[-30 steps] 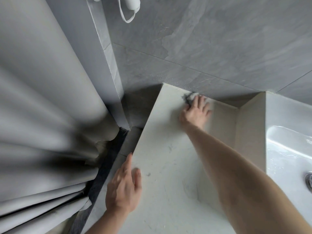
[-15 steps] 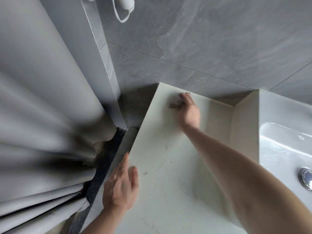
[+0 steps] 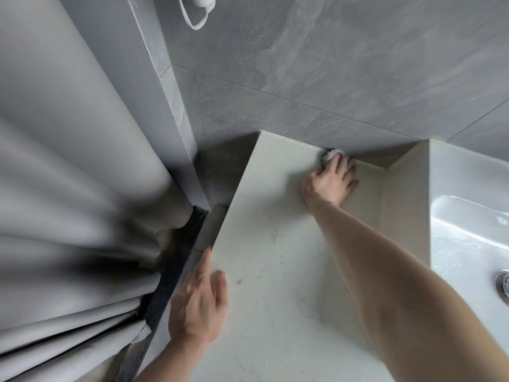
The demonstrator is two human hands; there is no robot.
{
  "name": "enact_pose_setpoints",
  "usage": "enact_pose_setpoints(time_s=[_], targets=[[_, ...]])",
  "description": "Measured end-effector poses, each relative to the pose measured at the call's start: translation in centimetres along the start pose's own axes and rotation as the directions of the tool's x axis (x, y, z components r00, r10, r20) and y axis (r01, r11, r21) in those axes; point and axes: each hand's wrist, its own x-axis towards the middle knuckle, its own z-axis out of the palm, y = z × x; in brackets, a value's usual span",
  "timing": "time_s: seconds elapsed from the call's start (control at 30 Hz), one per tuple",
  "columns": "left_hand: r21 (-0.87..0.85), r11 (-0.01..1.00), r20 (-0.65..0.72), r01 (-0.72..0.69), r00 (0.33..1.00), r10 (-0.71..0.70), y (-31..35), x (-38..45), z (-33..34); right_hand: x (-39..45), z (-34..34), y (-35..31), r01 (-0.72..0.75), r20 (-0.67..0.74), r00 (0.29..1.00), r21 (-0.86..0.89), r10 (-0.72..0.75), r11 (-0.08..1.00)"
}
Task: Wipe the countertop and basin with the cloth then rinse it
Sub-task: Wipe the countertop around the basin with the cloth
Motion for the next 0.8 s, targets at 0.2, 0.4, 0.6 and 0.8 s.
enact_pose_setpoints(time_s=[0.2, 0.4, 0.6, 0.8], targets=[[0.004, 1.0, -0.002, 0.012, 1.0, -0.012, 0.2, -0.1, -0.1, -6.3, 1.8, -7.3, 0.43, 0.195, 0.884, 0.023, -0.426, 0.903], [0.018, 1.0, -0.007, 0.023, 1.0, -0.023, 0.7, -0.2, -0.4, -10.8, 3.1, -8.0, 0.685, 0.217, 0.672, 0.179, -0.708, 0.706], [-0.001, 0.999, -0.01, 0.035, 0.999, -0.035, 0.9, -0.5, -0.6, -5.1, -0.7, 0.1, 0.545, 0.158, 0.794, 0.24, -0.586, 0.803], [-0.002, 1.0, -0.016, 0.029, 0.999, -0.029, 0.9, -0.5, -0.6, 2.5, -5.2, 6.7, 0.146, -0.017, 0.989, 0.209, -0.146, 0.967]])
